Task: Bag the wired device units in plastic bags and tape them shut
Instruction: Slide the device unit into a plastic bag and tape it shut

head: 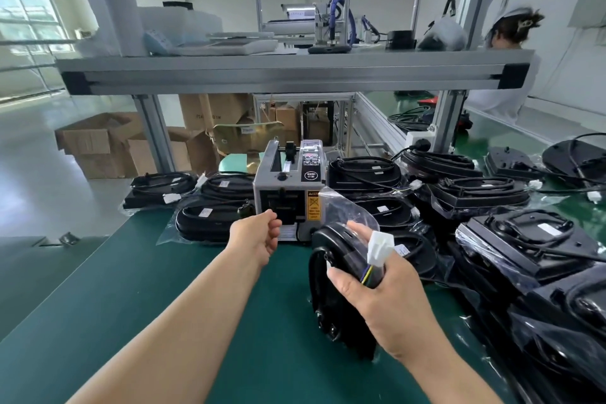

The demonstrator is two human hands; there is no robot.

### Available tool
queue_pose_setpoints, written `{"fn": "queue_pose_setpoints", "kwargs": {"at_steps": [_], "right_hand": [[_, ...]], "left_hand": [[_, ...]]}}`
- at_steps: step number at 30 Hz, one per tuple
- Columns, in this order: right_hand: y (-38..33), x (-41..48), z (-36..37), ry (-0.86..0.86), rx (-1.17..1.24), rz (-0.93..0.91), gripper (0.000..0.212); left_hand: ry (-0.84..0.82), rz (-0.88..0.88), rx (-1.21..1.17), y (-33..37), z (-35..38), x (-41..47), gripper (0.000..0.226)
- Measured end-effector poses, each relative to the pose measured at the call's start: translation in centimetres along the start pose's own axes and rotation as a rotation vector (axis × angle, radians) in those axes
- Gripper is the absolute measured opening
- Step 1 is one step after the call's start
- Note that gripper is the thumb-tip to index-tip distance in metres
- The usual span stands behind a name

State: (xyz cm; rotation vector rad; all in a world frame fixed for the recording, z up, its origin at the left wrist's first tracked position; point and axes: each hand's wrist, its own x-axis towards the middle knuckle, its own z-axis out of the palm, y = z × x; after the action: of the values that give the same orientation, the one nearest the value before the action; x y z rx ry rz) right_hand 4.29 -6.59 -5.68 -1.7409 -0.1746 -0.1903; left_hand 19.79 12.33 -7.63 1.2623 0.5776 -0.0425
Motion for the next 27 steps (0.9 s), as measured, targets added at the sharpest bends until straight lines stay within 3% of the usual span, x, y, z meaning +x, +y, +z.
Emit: {"fn": "queue_pose_setpoints", "kwargs": {"at_steps": [11,13,17,19,24,27], "right_hand": [[1.0,-0.1,0.5,0.027,-0.019,-0.035,0.061],[1.1,-0.1,0.7,0.034,-0.031,-0.045,0.062],[1.1,-0.1,0.5,0.026,-0.025,-0.046,0.062],[1.1,-0.1,0.3,0.012,-0.018,-0.04,0.062],[0.9,0.0,0.3,0.018,-0.065,-0.047,0.064],[0.7,-0.3,0.7,0.015,-0.074,-0.078,0.062]], "left_hand": [[-0.024,-0.179,-0.096,1.8,3.0,1.5,0.023],[0.04,-0.16,-0.158,1.8,3.5,1.4,0.011],[0.1,-0.011,-0.233,1.5,2.9,-0.3,0.014],[-0.005,0.069,-0.196,1.7,1.5,-2.5,0.017],[-0.478,0.24,-0.066,2.5,-2.7,-11.4,0.016],[-0.532,0.353,0.115,2.4,-2.7,-15.3,0.026]]}}
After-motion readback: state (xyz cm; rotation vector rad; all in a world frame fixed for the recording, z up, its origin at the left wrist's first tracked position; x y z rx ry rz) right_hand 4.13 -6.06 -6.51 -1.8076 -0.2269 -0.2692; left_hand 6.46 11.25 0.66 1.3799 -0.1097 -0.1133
